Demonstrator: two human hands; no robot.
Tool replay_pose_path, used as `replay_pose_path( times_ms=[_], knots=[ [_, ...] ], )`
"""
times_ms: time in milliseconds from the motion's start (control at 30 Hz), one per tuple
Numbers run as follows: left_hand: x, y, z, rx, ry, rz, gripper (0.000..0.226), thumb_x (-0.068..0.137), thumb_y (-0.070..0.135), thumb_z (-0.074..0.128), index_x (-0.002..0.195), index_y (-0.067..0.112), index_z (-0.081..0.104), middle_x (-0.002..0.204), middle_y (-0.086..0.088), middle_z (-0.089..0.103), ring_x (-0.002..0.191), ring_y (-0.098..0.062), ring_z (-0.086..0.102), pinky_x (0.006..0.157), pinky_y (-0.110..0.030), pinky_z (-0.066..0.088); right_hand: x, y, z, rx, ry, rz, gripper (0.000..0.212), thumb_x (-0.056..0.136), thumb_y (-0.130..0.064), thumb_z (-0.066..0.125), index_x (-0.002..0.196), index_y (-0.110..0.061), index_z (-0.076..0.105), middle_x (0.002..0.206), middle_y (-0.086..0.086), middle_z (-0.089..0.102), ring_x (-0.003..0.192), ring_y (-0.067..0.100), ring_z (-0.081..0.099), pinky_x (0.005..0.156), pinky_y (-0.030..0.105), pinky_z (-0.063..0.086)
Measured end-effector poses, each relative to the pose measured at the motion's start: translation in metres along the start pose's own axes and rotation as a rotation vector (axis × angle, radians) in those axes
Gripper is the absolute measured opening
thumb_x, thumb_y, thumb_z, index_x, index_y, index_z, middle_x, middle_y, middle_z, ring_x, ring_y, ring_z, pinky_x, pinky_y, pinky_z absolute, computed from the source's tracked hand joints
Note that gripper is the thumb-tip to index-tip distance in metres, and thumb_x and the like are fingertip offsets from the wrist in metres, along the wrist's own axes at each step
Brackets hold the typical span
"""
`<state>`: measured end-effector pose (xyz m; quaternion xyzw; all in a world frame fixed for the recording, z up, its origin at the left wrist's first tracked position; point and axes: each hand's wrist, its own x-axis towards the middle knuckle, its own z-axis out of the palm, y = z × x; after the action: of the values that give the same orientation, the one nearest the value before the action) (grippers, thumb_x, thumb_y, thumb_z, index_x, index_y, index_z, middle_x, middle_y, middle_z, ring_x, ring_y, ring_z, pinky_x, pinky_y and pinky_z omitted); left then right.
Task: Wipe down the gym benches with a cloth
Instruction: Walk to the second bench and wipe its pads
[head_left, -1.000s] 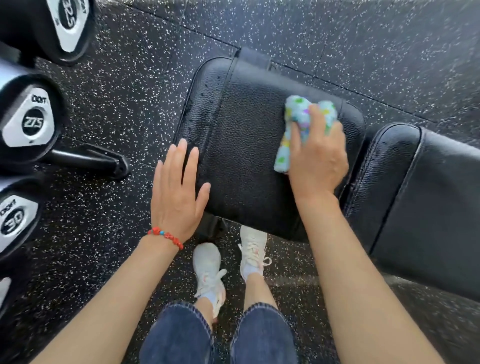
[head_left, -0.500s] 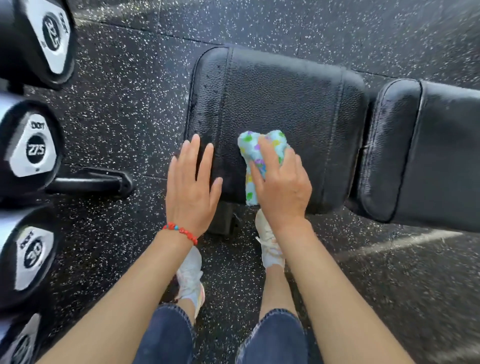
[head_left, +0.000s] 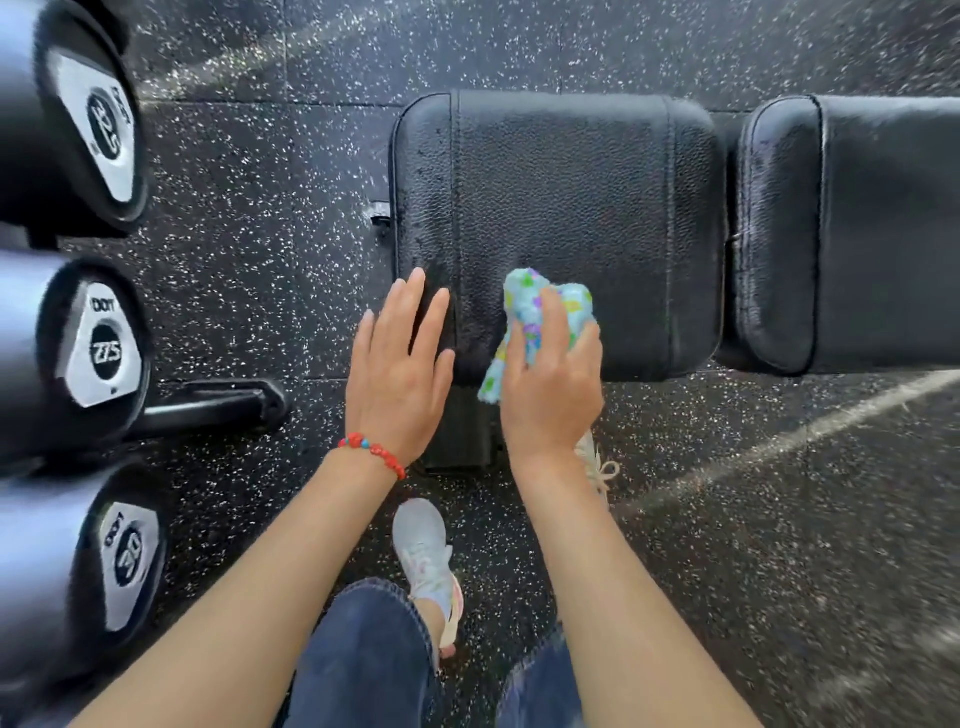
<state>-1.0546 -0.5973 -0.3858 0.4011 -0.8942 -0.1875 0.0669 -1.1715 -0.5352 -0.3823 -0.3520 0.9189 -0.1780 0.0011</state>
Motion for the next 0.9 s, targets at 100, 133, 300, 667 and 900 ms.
replay_pose_path(
  times_ms=[100,133,300,667,900],
  knots=[
    [-0.008,-0.003,-0.007,-0.001,-0.023,0.006,0.048,0.094,0.024,0.036,0.136,0.003,0.042,0.146,-0.018,0.036,0.135,-0.030,0.030,0.104,-0.052,0.032,0.002,0.004,-0.013,-0.060,-0.026,-0.074,0.038,0.085,-0.039,0.049,0.112,-0.017,0.064,0.085,0.014,0.061,0.065,0.027,0.059,0.051,0.029,0.048],
    [-0.011,-0.003,-0.009,-0.004,-0.031,-0.007,0.048,0.093,0.025,0.036,0.136,0.003,0.043,0.146,-0.018,0.037,0.135,-0.031,0.031,0.104,-0.053,0.032,0.003,0.003,-0.019,-0.050,-0.066,-0.096,0.040,0.085,-0.041,0.046,0.113,-0.018,0.064,0.084,0.013,0.060,0.065,0.027,0.059,0.050,0.029,0.047],
    [-0.037,0.002,-0.038,0.006,-0.055,-0.036,0.050,0.093,0.028,0.036,0.135,0.002,0.044,0.145,-0.018,0.038,0.133,-0.033,0.034,0.105,-0.052,0.031,-0.015,-0.018,-0.060,0.253,-0.525,0.072,0.042,0.090,-0.041,0.051,0.131,-0.032,0.048,0.110,0.007,0.054,0.099,0.026,0.054,0.074,0.033,0.041],
    [-0.074,0.030,-0.112,0.047,-0.024,-0.169,0.051,0.094,0.031,0.035,0.133,0.001,0.046,0.143,-0.019,0.041,0.132,-0.034,0.035,0.105,-0.052,0.031,-0.002,0.002,-0.151,0.574,-0.369,0.350,0.036,0.085,-0.030,0.065,0.120,-0.026,0.059,0.098,-0.017,0.054,0.091,0.003,0.050,0.079,0.007,0.033],
    [-0.098,0.081,-0.152,0.064,0.064,-0.299,0.051,0.093,0.031,0.035,0.131,0.001,0.048,0.140,-0.019,0.044,0.130,-0.036,0.039,0.102,-0.054,0.034,-0.003,0.001,-0.207,0.658,-0.487,0.275,0.038,0.084,-0.029,0.065,0.121,-0.027,0.058,0.100,-0.021,0.052,0.095,0.002,0.050,0.087,0.015,0.035]
  ],
)
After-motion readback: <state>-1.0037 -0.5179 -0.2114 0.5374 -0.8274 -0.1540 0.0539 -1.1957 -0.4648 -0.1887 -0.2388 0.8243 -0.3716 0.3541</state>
